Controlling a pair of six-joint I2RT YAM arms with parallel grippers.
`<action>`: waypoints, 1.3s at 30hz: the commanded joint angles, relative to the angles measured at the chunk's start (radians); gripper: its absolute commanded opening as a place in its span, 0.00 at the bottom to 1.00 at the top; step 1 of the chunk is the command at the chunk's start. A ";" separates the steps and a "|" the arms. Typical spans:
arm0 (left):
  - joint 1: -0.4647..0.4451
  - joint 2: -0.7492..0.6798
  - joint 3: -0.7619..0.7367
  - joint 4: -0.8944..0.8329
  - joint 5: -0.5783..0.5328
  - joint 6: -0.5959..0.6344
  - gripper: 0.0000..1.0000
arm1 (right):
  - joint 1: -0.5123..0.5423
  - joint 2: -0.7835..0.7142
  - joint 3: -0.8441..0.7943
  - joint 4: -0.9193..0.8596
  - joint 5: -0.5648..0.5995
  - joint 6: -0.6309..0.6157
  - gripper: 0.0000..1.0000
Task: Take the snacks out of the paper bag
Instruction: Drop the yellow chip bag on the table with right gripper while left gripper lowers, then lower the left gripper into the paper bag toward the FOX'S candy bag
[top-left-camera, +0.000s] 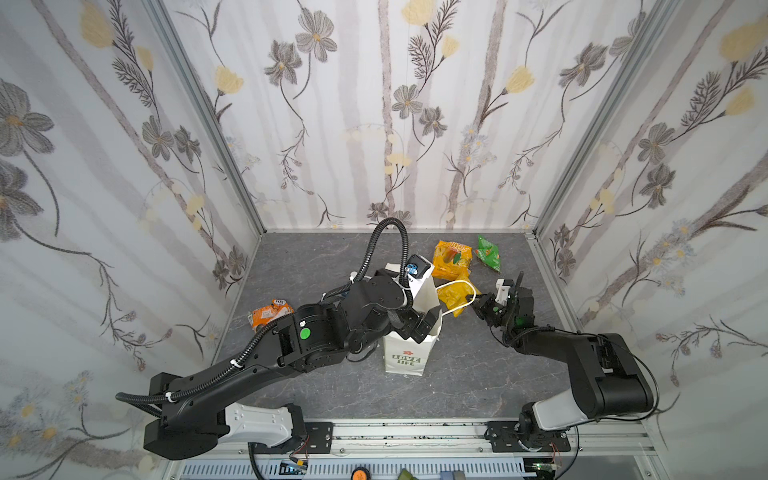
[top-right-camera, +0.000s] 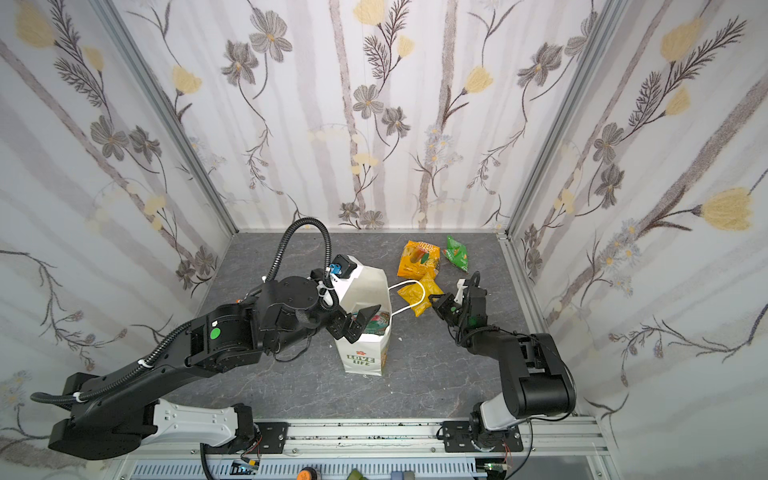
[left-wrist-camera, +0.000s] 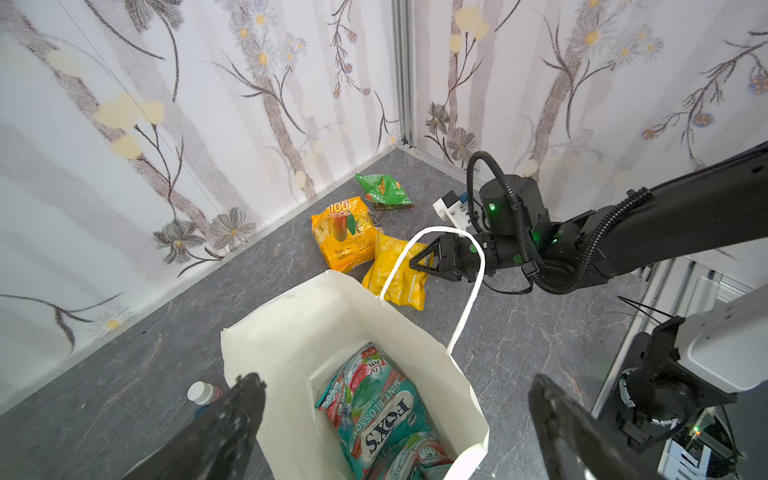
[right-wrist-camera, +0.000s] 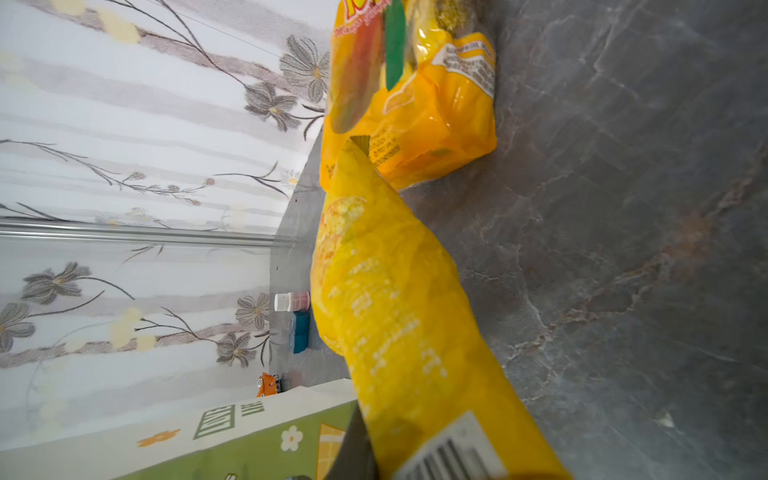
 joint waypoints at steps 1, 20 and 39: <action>0.006 0.002 -0.004 0.015 -0.026 -0.004 1.00 | 0.008 0.042 -0.004 0.088 0.018 -0.005 0.00; 0.060 -0.001 -0.031 0.015 -0.071 -0.086 1.00 | 0.019 0.064 0.012 -0.161 0.083 -0.166 0.55; 0.125 0.016 -0.005 -0.002 -0.048 -0.194 1.00 | 0.019 -0.558 0.111 -0.617 0.178 -0.310 0.91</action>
